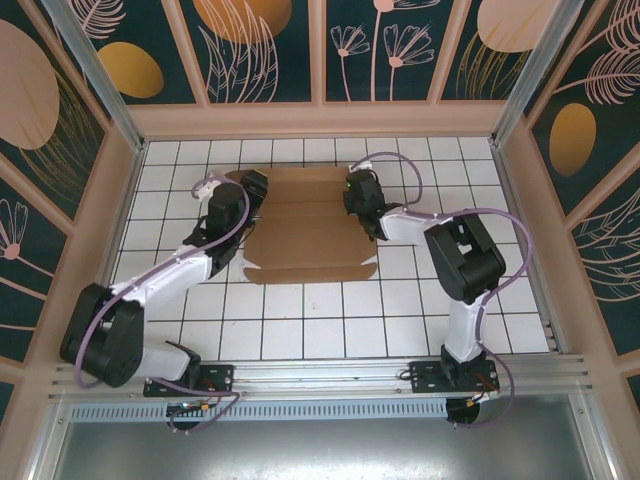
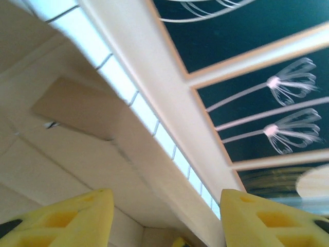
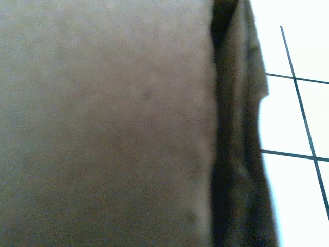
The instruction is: Fold the paper box
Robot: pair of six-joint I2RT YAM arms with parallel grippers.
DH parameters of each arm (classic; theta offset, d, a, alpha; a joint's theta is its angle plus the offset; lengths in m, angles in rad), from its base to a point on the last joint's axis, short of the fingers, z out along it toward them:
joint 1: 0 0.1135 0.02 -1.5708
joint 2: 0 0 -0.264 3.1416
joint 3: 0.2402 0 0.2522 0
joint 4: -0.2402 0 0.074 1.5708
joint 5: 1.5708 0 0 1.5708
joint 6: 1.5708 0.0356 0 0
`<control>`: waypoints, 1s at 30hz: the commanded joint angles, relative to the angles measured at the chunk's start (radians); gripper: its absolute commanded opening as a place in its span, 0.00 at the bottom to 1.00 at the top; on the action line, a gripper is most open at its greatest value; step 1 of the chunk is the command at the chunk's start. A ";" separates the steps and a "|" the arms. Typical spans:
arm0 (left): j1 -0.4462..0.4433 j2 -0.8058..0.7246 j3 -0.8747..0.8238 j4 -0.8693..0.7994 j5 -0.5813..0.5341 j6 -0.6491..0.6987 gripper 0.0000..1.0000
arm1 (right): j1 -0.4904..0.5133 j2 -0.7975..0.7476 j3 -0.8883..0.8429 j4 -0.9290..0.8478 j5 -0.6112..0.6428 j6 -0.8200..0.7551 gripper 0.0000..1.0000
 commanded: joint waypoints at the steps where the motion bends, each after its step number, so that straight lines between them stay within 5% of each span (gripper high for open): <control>1: 0.001 -0.108 0.005 -0.101 0.113 0.249 0.58 | 0.003 -0.033 -0.055 -0.009 -0.037 -0.040 0.00; 6: 0.088 -0.209 0.068 -0.222 0.211 0.419 0.64 | -0.032 -0.060 -0.087 -0.008 -0.099 -0.047 0.00; 9: 0.174 -0.123 0.178 -0.351 0.314 0.447 0.65 | -0.031 -0.064 -0.101 -0.003 -0.086 -0.050 0.00; 14: 0.195 0.054 0.287 -0.397 0.467 0.483 0.60 | -0.031 -0.054 -0.094 -0.001 -0.087 -0.050 0.00; 30: 0.211 0.235 0.246 -0.217 0.523 0.441 0.51 | -0.037 -0.034 -0.070 -0.035 -0.133 -0.047 0.00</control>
